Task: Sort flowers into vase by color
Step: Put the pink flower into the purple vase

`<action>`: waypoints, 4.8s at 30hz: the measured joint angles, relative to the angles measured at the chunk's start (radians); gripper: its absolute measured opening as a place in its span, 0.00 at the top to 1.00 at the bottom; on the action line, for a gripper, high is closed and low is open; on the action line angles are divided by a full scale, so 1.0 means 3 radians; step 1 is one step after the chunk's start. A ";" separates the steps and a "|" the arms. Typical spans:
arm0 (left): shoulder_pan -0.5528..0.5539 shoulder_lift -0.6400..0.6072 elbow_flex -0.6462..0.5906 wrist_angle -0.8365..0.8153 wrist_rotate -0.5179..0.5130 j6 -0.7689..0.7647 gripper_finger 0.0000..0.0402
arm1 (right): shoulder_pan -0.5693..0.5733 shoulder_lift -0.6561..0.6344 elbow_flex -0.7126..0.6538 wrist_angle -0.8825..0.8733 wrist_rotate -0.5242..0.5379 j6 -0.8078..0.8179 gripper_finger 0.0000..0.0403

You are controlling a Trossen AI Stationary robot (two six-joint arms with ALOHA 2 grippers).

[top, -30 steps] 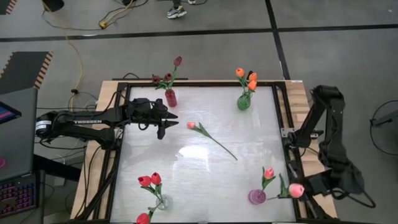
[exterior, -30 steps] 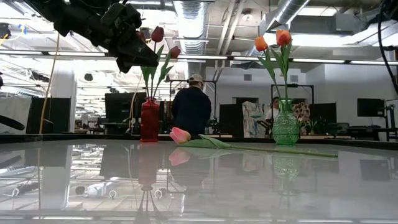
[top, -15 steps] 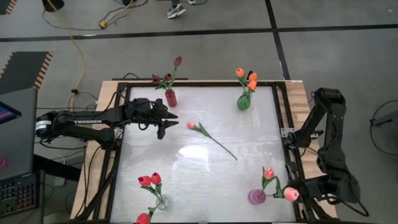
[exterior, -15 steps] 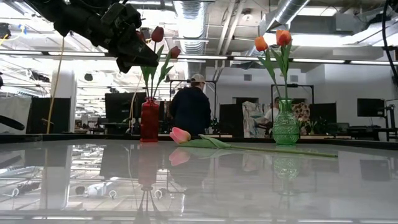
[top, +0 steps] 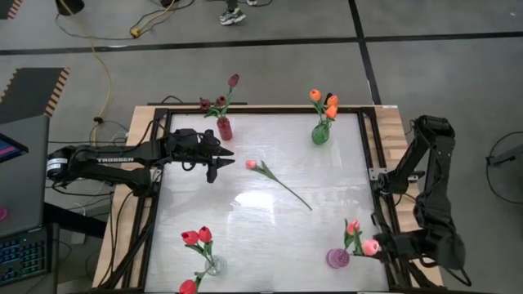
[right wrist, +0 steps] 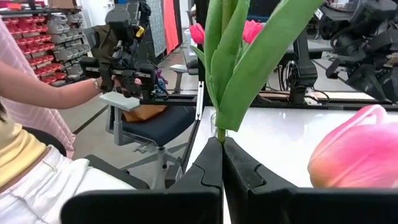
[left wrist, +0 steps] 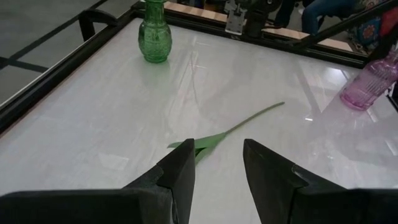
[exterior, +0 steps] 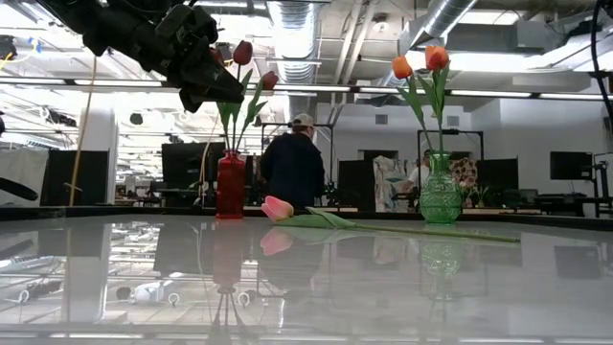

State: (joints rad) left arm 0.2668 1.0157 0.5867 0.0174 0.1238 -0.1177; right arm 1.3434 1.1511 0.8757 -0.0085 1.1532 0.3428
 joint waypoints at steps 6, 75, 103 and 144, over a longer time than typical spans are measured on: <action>0.0001 0.0000 0.0000 -0.0001 0.0000 0.0000 0.70 | -0.0040 0.0000 0.0000 -0.0055 -0.0001 0.0089 0.93; 0.0001 0.0000 -0.0001 -0.0001 0.0001 0.0003 0.70 | -0.0059 -0.0150 -0.0003 -0.1141 -0.0968 0.0996 0.62; 0.0000 0.0000 -0.0001 -0.0001 0.0001 0.0003 0.70 | -0.0052 -0.0658 -0.0003 -0.1534 -0.1326 0.1399 0.62; 0.0000 0.0000 -0.0001 -0.0003 0.0001 0.0003 0.70 | -0.1967 -0.1014 -0.0001 -0.2836 -0.1157 0.1342 0.62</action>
State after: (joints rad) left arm 0.2668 1.0157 0.5865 0.0166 0.1240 -0.1168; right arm 0.7534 0.8469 0.8753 -0.8593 0.8062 0.7454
